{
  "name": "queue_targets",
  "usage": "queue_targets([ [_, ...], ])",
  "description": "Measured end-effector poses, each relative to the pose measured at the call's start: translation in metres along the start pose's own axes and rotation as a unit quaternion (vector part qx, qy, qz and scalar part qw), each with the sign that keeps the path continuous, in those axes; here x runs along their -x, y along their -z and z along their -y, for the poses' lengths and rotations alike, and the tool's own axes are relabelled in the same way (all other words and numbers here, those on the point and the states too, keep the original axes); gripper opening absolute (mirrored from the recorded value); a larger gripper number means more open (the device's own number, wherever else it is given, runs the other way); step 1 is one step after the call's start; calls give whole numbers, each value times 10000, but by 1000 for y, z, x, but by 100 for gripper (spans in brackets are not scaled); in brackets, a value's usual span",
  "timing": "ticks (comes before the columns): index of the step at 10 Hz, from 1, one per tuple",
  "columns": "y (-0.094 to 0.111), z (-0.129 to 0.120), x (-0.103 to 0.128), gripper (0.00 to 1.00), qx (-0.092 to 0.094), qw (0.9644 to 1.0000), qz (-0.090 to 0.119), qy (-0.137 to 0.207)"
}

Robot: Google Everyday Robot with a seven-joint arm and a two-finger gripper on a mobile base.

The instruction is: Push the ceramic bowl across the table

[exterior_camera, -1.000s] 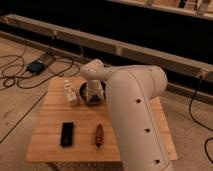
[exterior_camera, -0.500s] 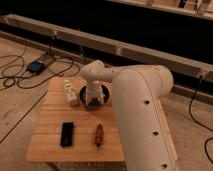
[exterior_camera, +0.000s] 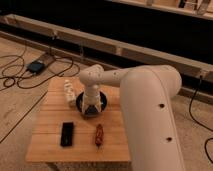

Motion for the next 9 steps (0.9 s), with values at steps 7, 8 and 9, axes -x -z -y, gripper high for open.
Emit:
queue_targets([
  [7,8,2,-39,65,215,9996,-151,-51],
  [8,7,-1,-39,65,213,9997,-153,-30],
  [9,7,-1,-39,65,213,9997,-153,-31],
])
